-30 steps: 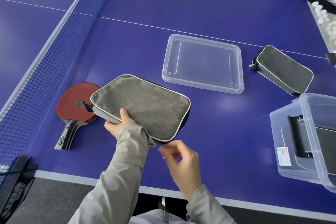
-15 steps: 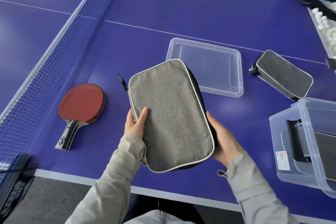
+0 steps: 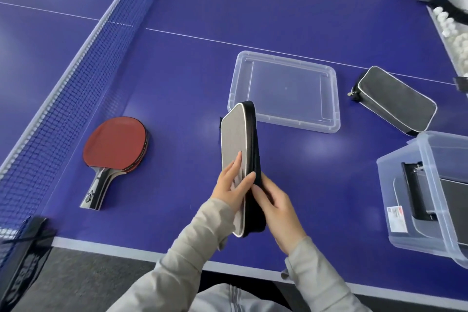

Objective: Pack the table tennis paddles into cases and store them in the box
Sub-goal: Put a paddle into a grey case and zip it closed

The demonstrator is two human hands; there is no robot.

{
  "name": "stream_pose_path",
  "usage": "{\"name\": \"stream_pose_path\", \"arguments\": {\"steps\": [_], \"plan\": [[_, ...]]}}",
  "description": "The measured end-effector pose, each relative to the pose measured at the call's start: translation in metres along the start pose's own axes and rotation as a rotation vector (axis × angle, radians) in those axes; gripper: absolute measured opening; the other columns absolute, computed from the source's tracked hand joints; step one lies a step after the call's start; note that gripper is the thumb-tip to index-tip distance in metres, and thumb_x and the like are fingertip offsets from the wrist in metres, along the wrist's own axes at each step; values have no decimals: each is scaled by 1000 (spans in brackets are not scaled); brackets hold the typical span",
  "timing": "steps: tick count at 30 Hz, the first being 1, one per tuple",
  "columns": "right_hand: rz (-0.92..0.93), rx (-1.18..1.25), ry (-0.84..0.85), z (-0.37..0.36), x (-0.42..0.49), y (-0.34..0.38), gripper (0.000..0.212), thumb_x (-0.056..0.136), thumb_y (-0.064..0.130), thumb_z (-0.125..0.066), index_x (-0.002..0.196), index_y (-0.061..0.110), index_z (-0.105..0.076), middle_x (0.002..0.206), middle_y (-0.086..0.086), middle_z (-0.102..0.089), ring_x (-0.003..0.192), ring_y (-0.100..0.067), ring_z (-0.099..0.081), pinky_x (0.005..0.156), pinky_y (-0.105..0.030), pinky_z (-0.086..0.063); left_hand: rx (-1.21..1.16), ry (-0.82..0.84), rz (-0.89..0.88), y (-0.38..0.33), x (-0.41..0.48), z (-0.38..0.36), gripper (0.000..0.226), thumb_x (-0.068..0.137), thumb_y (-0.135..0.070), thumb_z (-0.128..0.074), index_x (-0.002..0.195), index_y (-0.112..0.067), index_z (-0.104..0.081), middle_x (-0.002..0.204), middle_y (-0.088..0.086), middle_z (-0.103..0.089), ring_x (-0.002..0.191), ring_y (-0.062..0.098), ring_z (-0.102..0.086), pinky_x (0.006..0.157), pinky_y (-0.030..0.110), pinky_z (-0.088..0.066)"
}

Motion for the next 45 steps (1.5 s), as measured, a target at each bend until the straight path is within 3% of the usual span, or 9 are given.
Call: {"name": "stream_pose_path", "arguments": {"steps": [2, 4, 8, 12, 20, 26, 31, 40, 45], "plan": [[4, -11, 17, 0, 0, -2, 33, 97, 29, -49, 126, 43, -54, 126, 19, -61, 120, 1, -53, 93, -9, -41, -39, 39, 28, 1, -1, 8, 53, 93, -23, -55, 142, -34, -36, 134, 2, -54, 124, 13, -51, 108, 39, -38], [26, -1, -6, 7, 2, 0, 35, 96, 26, -51, 130, 34, -54, 128, 15, -61, 122, -2, -53, 95, -11, -42, -97, 54, -15, -2, 0, 19, 40, 95, -20, -52, 128, -41, -48, 111, -16, -69, 104, -4, -62, 91, 22, -51], [-23, 112, -145, 49, 7, -6, 31, 94, 8, -53, 121, 21, -62, 119, 0, -68, 114, -16, -61, 97, -28, -48, -107, -304, -100, 5, 7, 103, 21, 92, -13, -57, 97, -33, -64, 77, -27, -69, 73, -17, -61, 65, -1, -43], [-159, 115, -311, 96, 4, -33, 29, 92, 0, -53, 117, 13, -60, 116, -9, -68, 107, -22, -64, 94, -37, -51, 7, -307, -43, 38, 17, 155, 21, 81, -6, -70, 97, -19, -64, 89, -6, -69, 78, 6, -65, 68, 13, -50], [-394, -57, -476, 145, -8, -108, 25, 89, -3, -57, 102, 17, -61, 111, -10, -68, 99, -22, -65, 93, -37, -49, 28, -458, 68, 94, 24, 199, 35, 72, 5, -72, 96, -20, -65, 84, -5, -70, 71, 6, -67, 64, 14, -49], [-592, -379, -580, 156, -23, -159, 48, 86, 8, -64, 130, 0, -48, 135, -18, -52, 122, -34, -50, 106, -45, -39, 154, -512, 145, 122, 35, 187, 33, 70, 0, -74, 92, -19, -62, 85, 1, -66, 78, 21, -62, 84, 31, -50], [-597, -623, -592, 152, -25, -157, 56, 82, 15, -71, 130, -1, -46, 131, -22, -51, 123, -38, -44, 100, -42, -36, 367, -601, 128, 126, 37, 188, 51, 71, -9, -77, 118, -13, -59, 103, 2, -50, 91, 16, -51, 88, 24, -40], [-556, -801, -560, 153, -27, -152, 58, 78, 23, -75, 125, 5, -46, 116, -18, -54, 109, -37, -50, 84, -40, -44, 812, -607, 154, 128, 35, 204, 82, 69, -45, -77, 136, -15, -41, 131, 8, -42, 121, 30, -38, 99, 44, -32], [-447, -902, -589, 147, -26, -137, 62, 78, 23, -75, 130, 7, -45, 130, -18, -47, 122, -36, -41, 96, -50, -39, 844, -938, -35, 106, -1, 265, 74, 70, -38, -78, 133, -14, -46, 140, 13, -39, 125, 37, -37, 98, 52, -29]]}}
Point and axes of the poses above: each hand's wrist, its own x-axis towards the middle knuckle, its own z-axis out of the back of the hand, y = z × x, the point moved 9 cm from there along x, towards the middle knuckle
